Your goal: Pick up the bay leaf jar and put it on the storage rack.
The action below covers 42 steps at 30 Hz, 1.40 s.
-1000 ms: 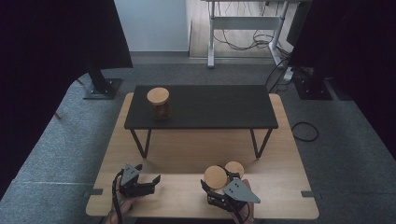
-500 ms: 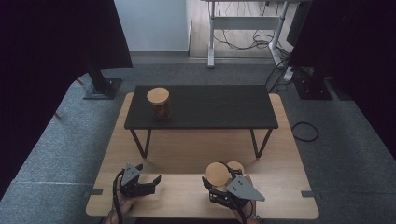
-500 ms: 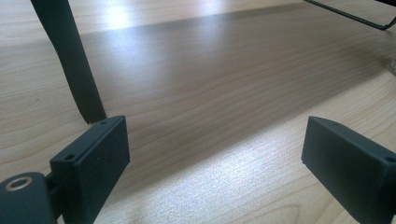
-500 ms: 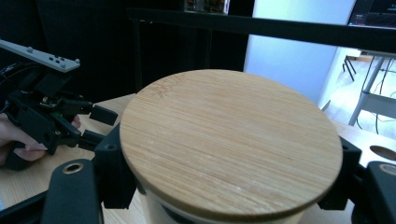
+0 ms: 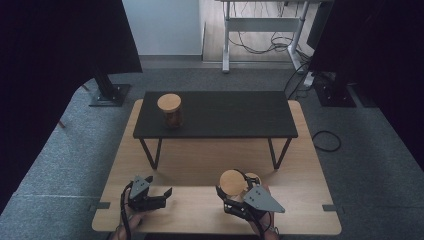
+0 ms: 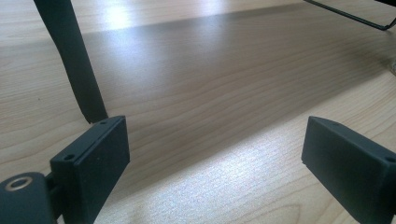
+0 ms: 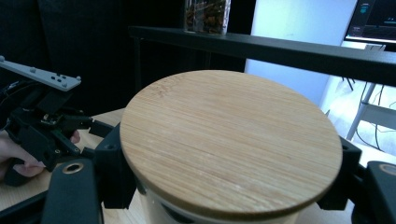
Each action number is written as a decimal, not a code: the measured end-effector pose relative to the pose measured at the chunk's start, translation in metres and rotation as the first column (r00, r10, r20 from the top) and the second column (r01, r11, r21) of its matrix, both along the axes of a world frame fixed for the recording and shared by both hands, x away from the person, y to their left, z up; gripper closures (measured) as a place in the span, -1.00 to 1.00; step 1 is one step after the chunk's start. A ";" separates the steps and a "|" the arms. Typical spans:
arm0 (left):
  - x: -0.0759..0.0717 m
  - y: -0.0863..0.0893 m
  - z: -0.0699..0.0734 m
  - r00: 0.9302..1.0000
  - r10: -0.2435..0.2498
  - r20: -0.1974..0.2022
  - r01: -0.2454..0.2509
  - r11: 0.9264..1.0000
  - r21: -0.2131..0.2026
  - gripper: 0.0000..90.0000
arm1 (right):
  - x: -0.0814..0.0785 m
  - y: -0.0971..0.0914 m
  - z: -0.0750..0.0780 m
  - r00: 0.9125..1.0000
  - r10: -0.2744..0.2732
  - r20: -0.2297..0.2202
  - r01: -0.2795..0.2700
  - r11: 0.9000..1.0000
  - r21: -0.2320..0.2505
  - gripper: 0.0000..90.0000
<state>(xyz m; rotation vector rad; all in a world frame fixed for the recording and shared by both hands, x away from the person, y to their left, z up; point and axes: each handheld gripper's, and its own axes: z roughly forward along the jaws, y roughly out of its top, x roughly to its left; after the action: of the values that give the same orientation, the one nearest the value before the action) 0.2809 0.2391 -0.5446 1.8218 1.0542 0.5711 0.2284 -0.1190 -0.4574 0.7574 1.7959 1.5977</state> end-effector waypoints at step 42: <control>0.002 0.004 0.001 1.000 0.008 0.003 -0.008 1.000 -0.004 -0.84 | 0.008 -0.012 0.043 0.997 0.035 0.066 -0.036 0.999 0.022 -0.44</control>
<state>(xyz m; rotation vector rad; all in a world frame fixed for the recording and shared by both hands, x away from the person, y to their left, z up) 0.2832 0.2428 -0.5435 1.8134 1.0598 0.5757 0.2364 -0.1308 -0.4145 0.6790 1.7560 1.6499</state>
